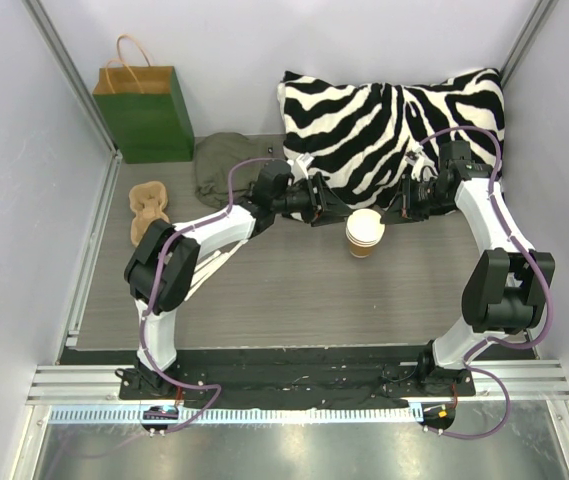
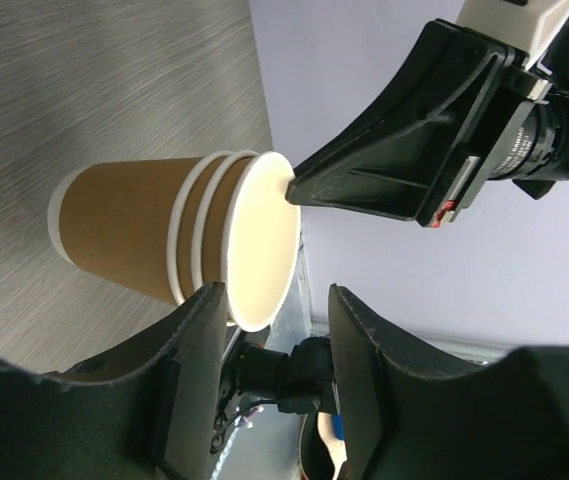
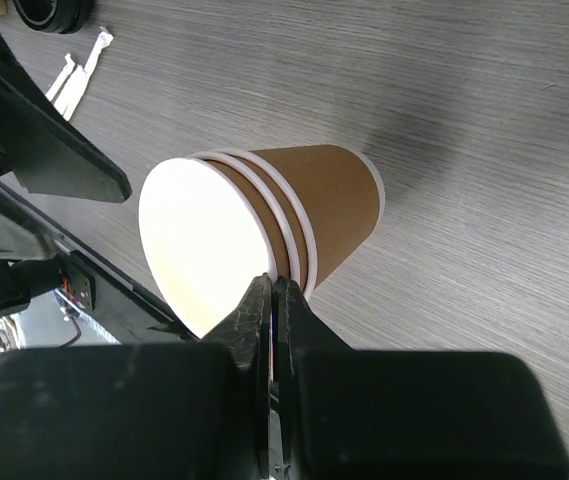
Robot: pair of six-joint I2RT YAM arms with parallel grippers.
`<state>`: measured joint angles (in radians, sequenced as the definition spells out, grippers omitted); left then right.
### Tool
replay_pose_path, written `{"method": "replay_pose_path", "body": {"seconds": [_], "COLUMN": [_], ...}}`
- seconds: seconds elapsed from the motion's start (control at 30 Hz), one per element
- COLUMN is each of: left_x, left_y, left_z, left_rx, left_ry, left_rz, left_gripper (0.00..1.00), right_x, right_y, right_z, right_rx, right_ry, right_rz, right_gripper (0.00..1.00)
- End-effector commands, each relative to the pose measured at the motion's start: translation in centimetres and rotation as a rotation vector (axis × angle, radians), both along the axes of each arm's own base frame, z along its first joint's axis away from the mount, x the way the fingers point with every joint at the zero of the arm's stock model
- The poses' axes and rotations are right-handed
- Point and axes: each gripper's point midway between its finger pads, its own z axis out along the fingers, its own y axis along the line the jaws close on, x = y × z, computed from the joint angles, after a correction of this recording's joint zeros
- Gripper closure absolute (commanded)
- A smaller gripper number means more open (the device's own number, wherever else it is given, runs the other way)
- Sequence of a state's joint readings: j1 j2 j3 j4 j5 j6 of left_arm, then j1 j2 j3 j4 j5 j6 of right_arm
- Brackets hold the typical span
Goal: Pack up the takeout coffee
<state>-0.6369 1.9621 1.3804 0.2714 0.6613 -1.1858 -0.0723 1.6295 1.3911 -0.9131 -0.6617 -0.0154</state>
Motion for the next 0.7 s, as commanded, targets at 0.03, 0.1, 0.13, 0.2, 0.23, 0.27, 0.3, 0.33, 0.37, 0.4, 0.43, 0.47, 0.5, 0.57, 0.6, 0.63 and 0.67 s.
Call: {"method": "replay_pose_path", "body": {"seconds": [0.03,0.1,0.13,0.2,0.23,0.27,0.3,0.33,0.37,0.4,0.43,0.47,0.5,0.57,0.6,0.63,0.67], "left_x": [0.2,0.0,0.0,-0.4,-0.6,-0.7,-0.9,-1.0,-1.1,-1.2,-1.2,-1.2,-1.2,-1.1,-1.3,-1.3,-1.6], "left_y": [-0.2,-0.5,-0.5,-0.8,-0.9,-1.0,-1.2,-1.2,-1.2,-1.3,-1.3,-1.4,-1.5,-1.7,-1.8,-1.9,-1.9], "left_z": [2.0,1.9,1.8,1.3,1.0,1.0,0.9,0.7,0.7,0.5,0.6,0.6,0.6,0.7,0.5,0.4,-0.2], "left_rx": [-0.010,-0.005,-0.001,0.010,0.015,0.016,0.017,0.022,0.024,0.025,0.024,0.020,0.020,0.027,0.042,0.054,0.087], "left_ry": [-0.063,-0.062,-0.061,-0.050,-0.045,-0.043,-0.040,-0.039,-0.038,-0.034,-0.037,-0.037,-0.039,-0.044,-0.064,-0.076,-0.068], "left_rz": [0.005,-0.001,-0.002,-0.009,-0.011,-0.014,-0.020,-0.021,-0.021,-0.022,-0.022,-0.023,-0.025,-0.021,-0.029,-0.031,-0.040], "left_gripper": [0.53,0.55,0.55,0.56,0.56,0.56,0.57,0.57,0.57,0.57,0.57,0.56,0.56,0.55,0.54,0.55,0.55], "right_x": [0.0,-0.1,-0.1,-0.1,-0.1,-0.1,-0.1,-0.2,-0.2,-0.2,-0.2,-0.3,-0.3,-0.5,-0.5,-0.7,-0.8], "right_y": [0.9,0.9,1.0,1.1,1.1,1.1,1.1,1.2,1.2,1.2,1.3,1.4,1.4,1.7,1.7,1.9,2.1], "right_z": [1.6,1.6,1.7,1.8,1.8,1.9,1.9,1.9,1.9,2.0,2.0,2.0,2.0,2.0,2.1,2.0,2.2], "right_rx": [0.049,0.054,0.057,0.061,0.062,0.063,0.065,0.069,0.069,0.072,0.077,0.082,0.083,0.099,0.107,0.118,0.137], "right_ry": [-0.037,-0.037,-0.038,-0.041,-0.040,-0.044,-0.044,-0.044,-0.042,-0.043,-0.044,-0.042,-0.042,-0.036,-0.036,-0.029,-0.027], "right_rz": [0.016,0.018,0.019,0.023,0.022,0.024,0.024,0.027,0.027,0.027,0.030,0.033,0.033,0.041,0.044,0.047,0.056], "right_gripper": [0.99,0.99,0.99,0.99,0.99,0.99,0.99,0.99,0.99,0.99,0.99,0.99,0.99,0.99,0.99,0.99,0.99]}}
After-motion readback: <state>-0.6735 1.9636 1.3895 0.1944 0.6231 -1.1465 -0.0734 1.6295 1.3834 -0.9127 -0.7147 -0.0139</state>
